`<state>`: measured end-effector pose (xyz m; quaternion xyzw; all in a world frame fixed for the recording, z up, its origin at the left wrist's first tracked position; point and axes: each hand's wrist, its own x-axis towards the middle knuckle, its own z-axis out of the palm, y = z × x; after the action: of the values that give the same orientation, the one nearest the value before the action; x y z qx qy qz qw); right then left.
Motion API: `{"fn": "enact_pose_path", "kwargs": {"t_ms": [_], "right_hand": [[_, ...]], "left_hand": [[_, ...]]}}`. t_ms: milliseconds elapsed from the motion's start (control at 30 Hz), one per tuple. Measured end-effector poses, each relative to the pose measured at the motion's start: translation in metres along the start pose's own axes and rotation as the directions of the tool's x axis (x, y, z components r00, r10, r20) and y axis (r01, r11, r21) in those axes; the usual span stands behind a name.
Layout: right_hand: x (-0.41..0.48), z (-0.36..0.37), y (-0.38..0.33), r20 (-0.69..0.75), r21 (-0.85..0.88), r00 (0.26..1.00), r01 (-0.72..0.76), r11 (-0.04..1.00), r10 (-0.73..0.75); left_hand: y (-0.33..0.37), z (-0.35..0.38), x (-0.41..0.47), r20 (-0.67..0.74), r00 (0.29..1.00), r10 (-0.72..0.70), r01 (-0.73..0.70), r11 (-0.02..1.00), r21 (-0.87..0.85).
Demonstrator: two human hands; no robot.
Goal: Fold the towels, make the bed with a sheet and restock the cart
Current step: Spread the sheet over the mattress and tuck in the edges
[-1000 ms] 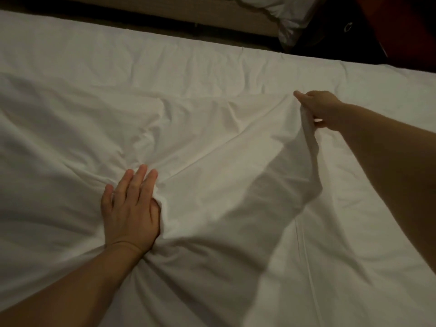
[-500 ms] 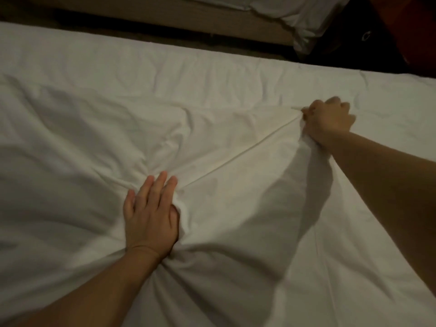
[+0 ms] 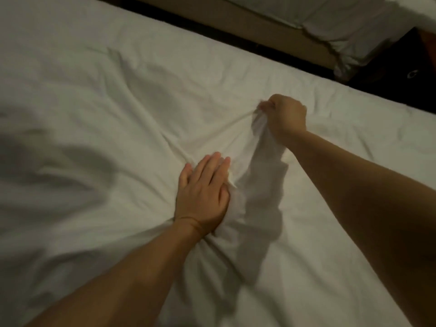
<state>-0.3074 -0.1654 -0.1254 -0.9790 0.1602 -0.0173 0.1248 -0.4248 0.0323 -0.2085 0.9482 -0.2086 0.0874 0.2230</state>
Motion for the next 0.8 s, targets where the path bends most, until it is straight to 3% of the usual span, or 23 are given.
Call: {"fn": "enact_pose_path", "kwargs": {"t_ms": [100,200,367,467,667,800], "right_hand": [[0.015,-0.006,-0.004,-0.001,0.05,0.997,-0.075,0.996,0.075],[0.01,0.031,-0.003,0.069,-0.153,0.996,-0.048,0.987,0.059],[0.005,0.084,0.012,-0.138,-0.213,0.99,-0.022,0.977,-0.008],[0.014,0.091,0.018,-0.197,-0.211,0.98,-0.006,0.978,-0.036],[0.013,0.072,0.004,-0.144,-0.215,0.989,-0.004,0.977,-0.027],[-0.038,0.05,-0.028,-0.13,-0.103,0.992,-0.005,0.995,-0.008]], "left_hand": [[-0.008,-0.03,0.014,-0.021,0.999,-0.031,0.031,1.0,0.004],[-0.047,-0.04,0.057,0.071,0.99,-0.125,0.112,0.98,0.165],[-0.076,-0.022,0.12,0.181,0.978,-0.1,0.048,0.961,0.274],[-0.068,-0.006,0.144,0.212,0.976,-0.042,-0.017,0.964,0.266],[-0.078,0.02,0.145,0.14,0.99,-0.017,-0.015,0.974,0.226],[-0.078,0.018,0.144,0.201,0.978,-0.053,0.006,0.975,0.224]]}}
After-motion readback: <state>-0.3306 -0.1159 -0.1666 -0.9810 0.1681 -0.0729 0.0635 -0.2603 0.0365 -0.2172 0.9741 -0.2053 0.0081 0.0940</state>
